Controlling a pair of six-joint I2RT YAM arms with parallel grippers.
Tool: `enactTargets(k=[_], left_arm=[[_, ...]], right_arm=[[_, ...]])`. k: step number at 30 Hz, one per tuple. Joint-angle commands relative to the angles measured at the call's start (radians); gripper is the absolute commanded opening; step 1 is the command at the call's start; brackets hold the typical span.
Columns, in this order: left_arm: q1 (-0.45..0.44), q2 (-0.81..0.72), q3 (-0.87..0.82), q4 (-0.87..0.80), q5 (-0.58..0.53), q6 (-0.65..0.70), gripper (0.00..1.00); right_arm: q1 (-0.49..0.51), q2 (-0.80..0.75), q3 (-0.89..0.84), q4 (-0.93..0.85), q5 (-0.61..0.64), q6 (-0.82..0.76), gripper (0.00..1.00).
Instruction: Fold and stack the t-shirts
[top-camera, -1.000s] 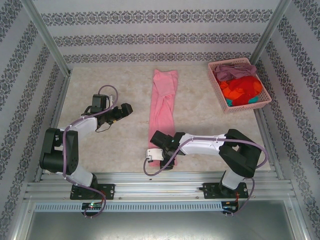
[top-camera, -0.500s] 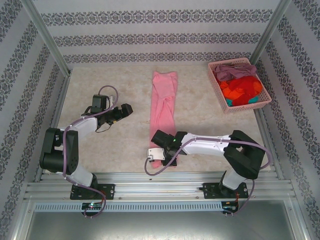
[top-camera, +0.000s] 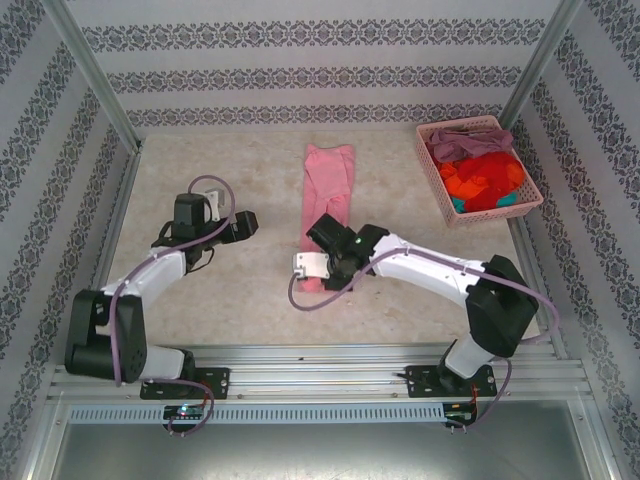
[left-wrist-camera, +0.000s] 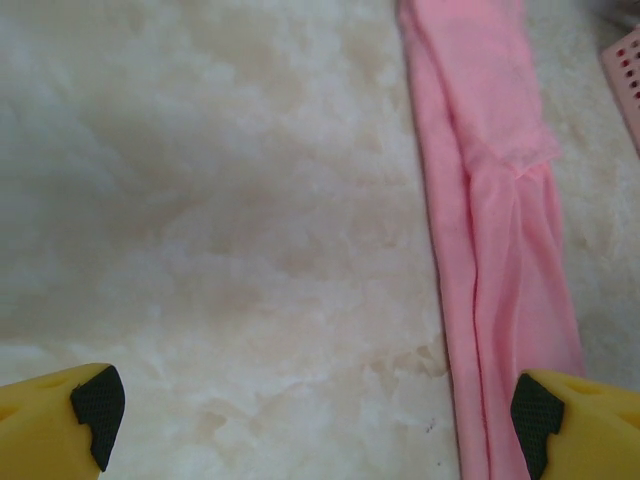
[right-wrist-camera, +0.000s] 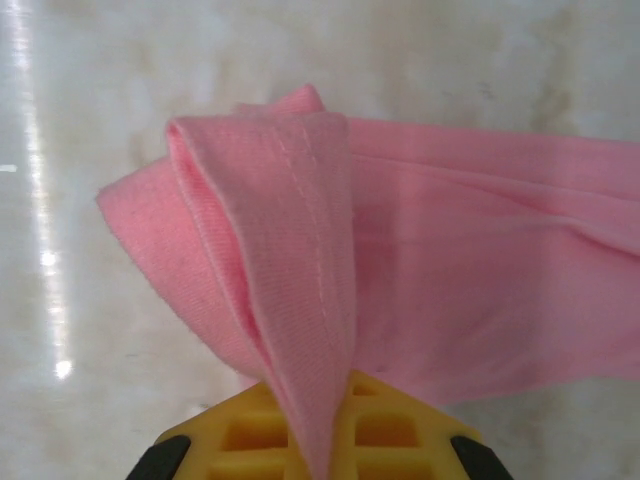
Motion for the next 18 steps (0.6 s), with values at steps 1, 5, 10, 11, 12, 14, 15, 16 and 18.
enactTargets(k=[1, 5, 10, 11, 12, 14, 15, 16, 18], left_arm=[[-0.023, -0.070, -0.087, 0.172, -0.007, 0.207, 1.00], [-0.026, -0.110, -0.128, 0.211, 0.114, 0.384, 1.00], [-0.028, -0.107, -0.131, 0.152, 0.218, 0.547, 1.00], [-0.028, -0.111, -0.138, 0.155, 0.231, 0.562, 1.00], [-0.030, -0.115, -0.147, 0.162, 0.244, 0.576, 1.00], [-0.030, -0.117, -0.163, 0.185, 0.264, 0.587, 1.00], [-0.031, -0.117, -0.163, 0.184, 0.269, 0.595, 1.00], [-0.031, -0.117, -0.164, 0.184, 0.271, 0.598, 1.00], [-0.031, -0.115, -0.167, 0.187, 0.272, 0.601, 1.00]], right_arm=[[-0.047, 0.061, 0.086, -0.008, 0.066, -0.093, 0.00], [-0.103, 0.142, 0.195, 0.000, 0.072, -0.143, 0.00], [-0.156, 0.237, 0.300, 0.003, 0.092, -0.178, 0.00], [-0.166, 0.249, 0.315, 0.006, 0.088, -0.180, 0.00], [-0.175, 0.262, 0.330, 0.012, 0.079, -0.183, 0.00], [-0.193, 0.289, 0.357, 0.023, 0.069, -0.191, 0.00], [-0.201, 0.304, 0.372, 0.025, 0.069, -0.197, 0.00], [-0.209, 0.321, 0.389, 0.022, 0.072, -0.204, 0.00], [-0.221, 0.350, 0.418, 0.021, 0.080, -0.217, 0.00]])
